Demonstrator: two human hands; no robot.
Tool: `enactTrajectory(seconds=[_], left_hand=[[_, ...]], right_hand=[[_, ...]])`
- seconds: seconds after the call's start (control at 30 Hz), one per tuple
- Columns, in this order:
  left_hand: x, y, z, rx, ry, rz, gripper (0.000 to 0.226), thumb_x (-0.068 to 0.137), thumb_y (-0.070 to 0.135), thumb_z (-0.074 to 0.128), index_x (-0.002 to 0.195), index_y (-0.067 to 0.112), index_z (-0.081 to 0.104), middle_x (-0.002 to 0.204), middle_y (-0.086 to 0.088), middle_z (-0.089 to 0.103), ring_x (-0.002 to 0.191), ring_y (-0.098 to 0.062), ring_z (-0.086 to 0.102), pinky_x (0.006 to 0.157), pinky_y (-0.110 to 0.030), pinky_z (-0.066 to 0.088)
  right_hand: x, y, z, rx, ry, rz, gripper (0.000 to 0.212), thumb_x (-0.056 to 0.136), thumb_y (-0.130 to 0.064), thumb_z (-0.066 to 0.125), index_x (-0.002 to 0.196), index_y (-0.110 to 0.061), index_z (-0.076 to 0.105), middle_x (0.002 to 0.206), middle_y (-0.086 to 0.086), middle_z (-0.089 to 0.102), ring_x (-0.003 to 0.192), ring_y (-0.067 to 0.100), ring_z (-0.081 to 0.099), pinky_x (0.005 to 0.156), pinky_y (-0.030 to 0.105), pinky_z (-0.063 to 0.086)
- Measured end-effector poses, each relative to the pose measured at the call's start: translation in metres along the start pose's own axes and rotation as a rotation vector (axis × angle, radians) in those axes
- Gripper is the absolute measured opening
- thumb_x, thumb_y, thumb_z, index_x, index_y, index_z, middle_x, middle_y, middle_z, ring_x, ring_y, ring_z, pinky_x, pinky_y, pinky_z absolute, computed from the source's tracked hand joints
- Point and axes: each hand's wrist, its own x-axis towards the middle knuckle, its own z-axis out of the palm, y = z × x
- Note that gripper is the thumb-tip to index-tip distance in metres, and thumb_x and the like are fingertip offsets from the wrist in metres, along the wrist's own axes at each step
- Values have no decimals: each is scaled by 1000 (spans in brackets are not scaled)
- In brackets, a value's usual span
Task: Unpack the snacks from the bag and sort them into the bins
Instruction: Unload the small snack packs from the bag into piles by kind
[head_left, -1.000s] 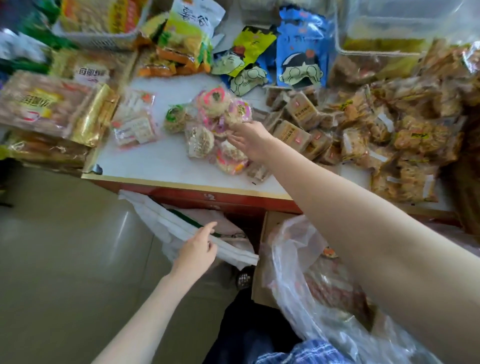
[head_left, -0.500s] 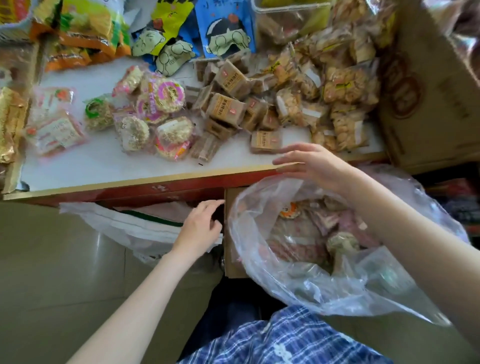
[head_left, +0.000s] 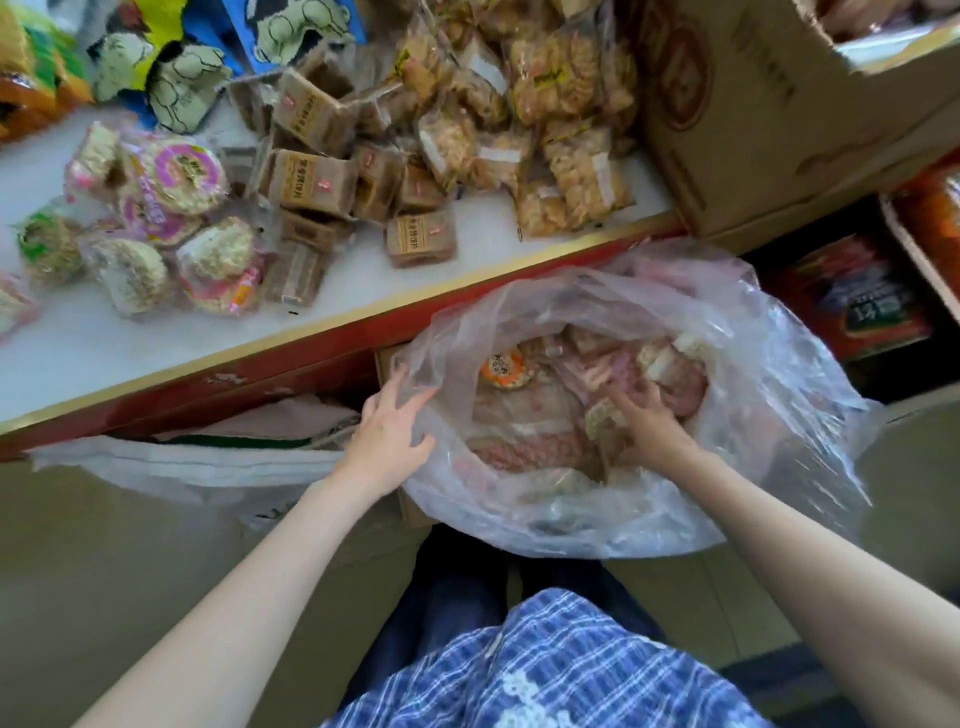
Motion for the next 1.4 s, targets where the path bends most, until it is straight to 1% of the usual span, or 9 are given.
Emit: enactTrajectory(seconds=[0.13,0.3,0.43,0.6,0.77,0.9,1.03,1.23,1.4], left_hand=[[-1,0,1,-5,38,-10,60,92,18,50,146,31,27,158,0,0,143,-31,10,110,-43,28],[-2,-2,2,-4,56,-6,59,92,17,50,144,33,28,157,2,2,142,-29,12,106,-39,31],[-5,-4,2,-20,61,-1,59,93,17,49,144,35,27,158,2,2,142,-28,11,105,-37,31],[-10,-12,5,-24,38,-28,57,94,19,47,145,34,26,158,2,2,143,-26,10,111,-39,23],[-12,-23,9,-101,148,-10,54,92,12,49,141,29,37,154,-3,18,141,-24,19,110,-37,26],[-15,-23,4,-174,302,-31,42,91,7,50,133,13,50,144,-6,36,132,-23,35,99,-30,34],[-24,-36,-10,-232,371,-59,40,91,6,49,130,11,52,140,-5,39,128,-22,40,103,-32,36],[-47,-93,-30,-455,447,-240,40,94,8,47,133,15,47,135,-2,42,98,-8,47,76,-19,34],[-69,-145,-35,-582,438,-326,39,97,9,42,135,14,43,135,-3,45,104,-11,50,85,-21,38]], right_hand=[[11,-9,1,70,29,2,78,83,-5,63,145,-29,23,152,24,-6,132,52,26,102,44,38],[15,-33,1,153,73,-151,73,87,-17,63,148,-18,22,147,21,24,126,37,42,99,39,40],[21,-47,11,-128,65,-62,79,90,-23,60,149,-13,8,152,22,18,129,40,38,98,46,40],[20,-71,20,-421,222,-172,53,90,-10,48,140,-11,31,143,14,38,137,37,24,107,47,26],[14,-69,-15,214,333,-185,28,84,-17,66,110,-7,59,109,9,61,103,28,50,82,33,39],[-10,-86,-67,659,254,-212,23,80,-18,74,98,-15,59,90,0,61,83,15,58,69,21,44],[-17,-141,-102,929,184,-260,32,80,-13,73,106,-13,54,91,3,62,80,14,62,68,27,55],[-3,-280,-112,929,6,-396,39,83,-7,69,115,-7,46,82,11,63,65,17,63,60,26,57],[27,-405,-114,976,-10,-412,45,83,-10,70,120,-7,44,91,14,63,65,20,64,65,31,58]])
